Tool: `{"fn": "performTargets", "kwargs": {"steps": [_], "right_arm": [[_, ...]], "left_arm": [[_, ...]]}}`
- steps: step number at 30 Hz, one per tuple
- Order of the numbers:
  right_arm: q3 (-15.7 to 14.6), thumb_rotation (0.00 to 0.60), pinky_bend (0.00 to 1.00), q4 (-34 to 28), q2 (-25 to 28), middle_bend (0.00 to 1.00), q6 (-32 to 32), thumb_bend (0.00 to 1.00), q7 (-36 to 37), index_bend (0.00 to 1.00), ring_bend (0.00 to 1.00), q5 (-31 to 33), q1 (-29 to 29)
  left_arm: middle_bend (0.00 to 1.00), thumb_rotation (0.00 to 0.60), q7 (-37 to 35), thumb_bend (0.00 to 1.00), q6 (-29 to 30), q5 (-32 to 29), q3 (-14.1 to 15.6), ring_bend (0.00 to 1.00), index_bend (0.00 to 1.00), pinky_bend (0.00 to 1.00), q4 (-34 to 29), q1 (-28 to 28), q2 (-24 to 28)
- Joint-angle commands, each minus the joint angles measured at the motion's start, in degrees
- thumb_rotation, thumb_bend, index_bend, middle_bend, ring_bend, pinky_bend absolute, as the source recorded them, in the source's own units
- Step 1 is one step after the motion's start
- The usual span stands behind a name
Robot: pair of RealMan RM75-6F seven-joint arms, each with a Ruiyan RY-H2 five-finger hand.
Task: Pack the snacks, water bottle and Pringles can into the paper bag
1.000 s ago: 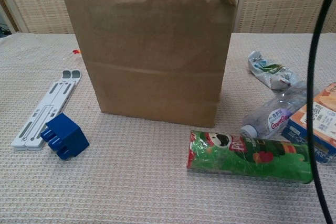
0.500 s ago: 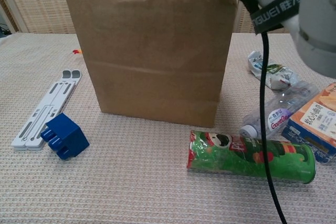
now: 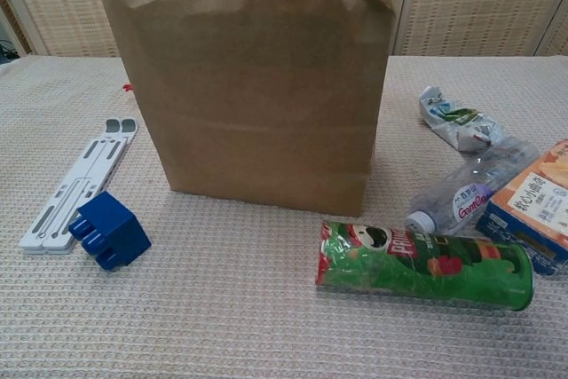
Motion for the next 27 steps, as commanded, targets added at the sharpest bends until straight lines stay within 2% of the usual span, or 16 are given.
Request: {"fn": "performTargets", "kwargs": {"steps": [1,2,4,7,10,14,17,22,27], "right_arm": [[-7.35,0.6,0.11,-7.5,13.33,0.11,-1.9,0.11,6.49,0.0,0.05,-5.27,-12.48],[-9.68,0.6,0.11,-7.71,16.63,0.11,-3.25,0.11,9.32,0.0,0.05,-7.19,-15.8],[-14.05,0.6,0.11,-6.52,22.01,0.11,-6.64,0.11,15.22,0.0,0.05,-10.98,-21.26],[-19.87,0.6,0.11,-2.37,27.8,0.11,-13.12,0.11,22.46,0.0,0.05,-16.39,-26.39],[-25.69,0.6,0.11,5.47,31.51,0.11,-21.28,0.11,28.26,0.0,0.05,-23.73,-29.11],[-29.78,0.6,0.09,14.18,30.43,0.11,-26.69,0.04,29.15,0.0,0.05,-30.07,-29.29],[-32.2,0.6,0.06,21.6,27.46,0.11,-30.4,0.0,27.05,0.0,0.05,-33.9,-28.24],[-33.78,0.6,0.02,27.54,23.5,0.09,-35.99,0.0,25.7,0.0,0.02,-33.6,-26.42],[-34.74,0.6,0.0,32.42,19.28,0.06,-39.21,0.0,20.25,0.0,0.0,-31.36,-24.64]], "left_arm": [[0.0,0.6,3.61,0.37,2.19,2.38,2.21,0.0,0.0,0.0,-4.76,1.7,0.73],[0.0,0.6,-1.2,0.37,0.03,0.17,2.69,0.0,0.0,0.0,3.06,1.96,-0.57],[0.0,0.6,-3.55,0.37,1.54,2.0,2.81,0.0,0.0,0.0,8.77,2.09,-4.49],[0.0,0.6,-2.29,0.37,2.55,2.27,1.93,0.0,0.0,0.0,7.12,1.82,-4.05],[0.0,0.6,-0.86,0.37,2.32,1.65,1.6,0.0,0.0,0.0,6.18,1.78,-3.94],[0.0,0.6,-0.02,0.37,2.21,1.29,1.31,0.0,0.0,0.0,5.68,1.71,-3.95],[0.0,0.6,0.45,0.37,2.08,1.02,1.09,0.0,0.0,0.0,5.32,1.62,-3.93],[0.0,0.6,0.44,0.37,1.97,0.9,0.97,0.0,0.0,0.0,5.05,1.59,-3.75],[0.0,0.6,0.3,0.37,1.67,0.84,0.88,0.0,0.0,0.0,4.76,1.43,-3.48]]}}
